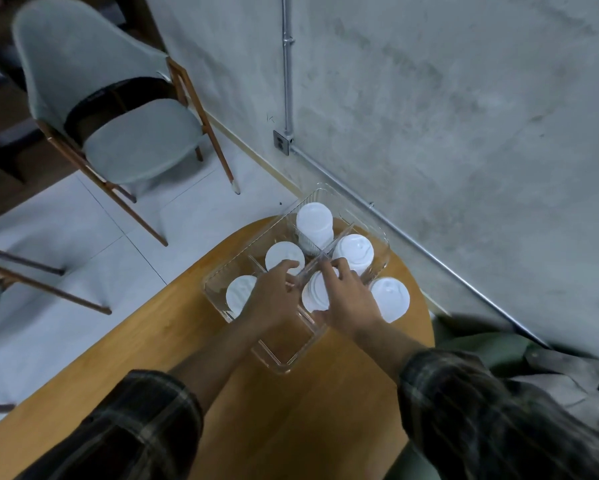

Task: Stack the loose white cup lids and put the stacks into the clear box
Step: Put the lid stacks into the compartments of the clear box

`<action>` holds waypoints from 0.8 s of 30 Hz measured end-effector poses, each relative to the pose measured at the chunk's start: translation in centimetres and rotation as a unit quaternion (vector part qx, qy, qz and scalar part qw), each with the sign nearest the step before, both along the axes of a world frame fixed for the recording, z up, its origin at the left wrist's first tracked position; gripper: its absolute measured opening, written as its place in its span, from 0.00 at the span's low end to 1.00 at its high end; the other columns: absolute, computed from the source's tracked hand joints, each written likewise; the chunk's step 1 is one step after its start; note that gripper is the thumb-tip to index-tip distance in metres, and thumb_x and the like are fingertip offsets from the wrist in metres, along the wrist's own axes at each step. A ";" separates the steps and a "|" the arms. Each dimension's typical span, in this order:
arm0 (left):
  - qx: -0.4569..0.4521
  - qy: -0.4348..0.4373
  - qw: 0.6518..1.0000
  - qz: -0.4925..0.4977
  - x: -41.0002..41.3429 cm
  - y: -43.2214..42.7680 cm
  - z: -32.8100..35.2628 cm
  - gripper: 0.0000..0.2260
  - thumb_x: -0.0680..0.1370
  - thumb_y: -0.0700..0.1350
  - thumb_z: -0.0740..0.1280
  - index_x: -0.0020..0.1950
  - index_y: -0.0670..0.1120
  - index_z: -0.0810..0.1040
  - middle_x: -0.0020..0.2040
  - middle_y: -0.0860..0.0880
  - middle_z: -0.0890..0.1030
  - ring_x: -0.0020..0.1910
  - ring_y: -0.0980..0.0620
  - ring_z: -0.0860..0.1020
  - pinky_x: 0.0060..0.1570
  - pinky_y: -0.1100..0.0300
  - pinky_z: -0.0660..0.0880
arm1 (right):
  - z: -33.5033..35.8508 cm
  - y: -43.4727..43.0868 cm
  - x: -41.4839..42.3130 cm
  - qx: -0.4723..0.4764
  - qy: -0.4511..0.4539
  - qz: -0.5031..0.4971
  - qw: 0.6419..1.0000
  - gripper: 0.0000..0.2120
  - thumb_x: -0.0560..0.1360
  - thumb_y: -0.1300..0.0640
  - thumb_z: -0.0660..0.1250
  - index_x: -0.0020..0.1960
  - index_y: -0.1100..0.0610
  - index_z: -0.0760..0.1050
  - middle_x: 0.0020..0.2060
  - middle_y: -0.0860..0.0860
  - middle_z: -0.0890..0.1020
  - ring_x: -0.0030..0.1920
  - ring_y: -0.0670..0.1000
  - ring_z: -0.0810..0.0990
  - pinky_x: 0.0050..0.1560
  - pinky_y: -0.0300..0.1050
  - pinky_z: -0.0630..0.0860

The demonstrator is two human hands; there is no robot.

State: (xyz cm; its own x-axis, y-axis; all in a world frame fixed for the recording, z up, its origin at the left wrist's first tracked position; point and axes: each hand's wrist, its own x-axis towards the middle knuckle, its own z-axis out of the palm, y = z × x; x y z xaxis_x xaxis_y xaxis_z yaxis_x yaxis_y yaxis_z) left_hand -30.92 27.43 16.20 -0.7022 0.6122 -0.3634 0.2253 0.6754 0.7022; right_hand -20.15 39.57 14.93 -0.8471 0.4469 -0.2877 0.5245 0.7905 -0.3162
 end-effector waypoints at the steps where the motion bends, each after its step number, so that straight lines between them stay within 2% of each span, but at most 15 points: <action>1: 0.000 0.004 1.000 0.004 -0.2 0.0 0.1 0.22 0.82 0.44 0.72 0.75 0.50 0.74 0.67 0.47 0.83 0.61 0.47 0.83 0.56 0.57 0.79 | -0.6 0.0 -0.2 0.003 -0.010 0.006 1.000 0.48 0.72 0.48 0.80 0.81 0.48 0.54 0.79 0.54 0.62 0.73 0.59 0.70 0.64 0.53 0.80; 5: -0.014 0.025 1.000 -0.007 -0.9 -0.8 0.0 0.19 0.82 0.43 0.71 0.73 0.49 0.76 0.64 0.47 0.84 0.58 0.50 0.82 0.54 0.60 0.77 | -2.3 -0.1 -0.4 0.011 -0.026 0.023 0.999 0.49 0.71 0.49 0.81 0.81 0.48 0.53 0.81 0.54 0.59 0.75 0.62 0.69 0.66 0.57 0.79; 7: -0.017 0.021 1.000 -0.011 -1.0 -1.2 0.0 0.19 0.81 0.43 0.72 0.72 0.49 0.77 0.63 0.47 0.84 0.55 0.52 0.82 0.57 0.57 0.79 | -2.4 -0.2 -0.5 0.007 -0.025 0.025 0.999 0.49 0.71 0.50 0.81 0.81 0.48 0.53 0.81 0.54 0.59 0.75 0.62 0.69 0.67 0.58 0.78; 12: -0.014 0.018 1.000 -0.009 -0.7 -1.7 0.6 0.19 0.81 0.43 0.72 0.72 0.48 0.77 0.62 0.47 0.84 0.57 0.49 0.83 0.60 0.52 0.80 | -1.7 0.1 -0.2 -0.016 0.007 0.012 1.000 0.50 0.70 0.51 0.82 0.82 0.50 0.54 0.80 0.54 0.61 0.73 0.61 0.72 0.65 0.55 0.80; 18: -0.005 0.027 1.000 -0.012 0.0 -2.4 2.0 0.19 0.81 0.43 0.71 0.72 0.48 0.77 0.61 0.48 0.84 0.57 0.51 0.82 0.56 0.59 0.77 | -0.6 -0.8 0.4 -0.028 0.038 -0.009 0.999 0.49 0.71 0.55 0.81 0.82 0.52 0.53 0.78 0.55 0.63 0.70 0.61 0.73 0.64 0.54 0.79; 24: -0.002 0.030 0.999 -0.037 0.9 -3.9 2.5 0.17 0.81 0.43 0.71 0.70 0.48 0.78 0.60 0.49 0.85 0.55 0.52 0.82 0.57 0.57 0.79 | 0.3 -1.3 1.4 -0.035 0.026 -0.042 0.998 0.50 0.72 0.54 0.80 0.83 0.52 0.52 0.77 0.55 0.64 0.70 0.61 0.72 0.63 0.55 0.79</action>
State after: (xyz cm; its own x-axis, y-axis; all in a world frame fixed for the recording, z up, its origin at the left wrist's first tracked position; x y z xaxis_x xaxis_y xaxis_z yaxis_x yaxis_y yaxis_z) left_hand -30.07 23.52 18.74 -0.6760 0.6612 -0.3253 0.3151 0.6584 0.6835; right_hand -18.77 38.23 15.21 -0.8222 0.4972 -0.2770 0.5692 0.7198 -0.3974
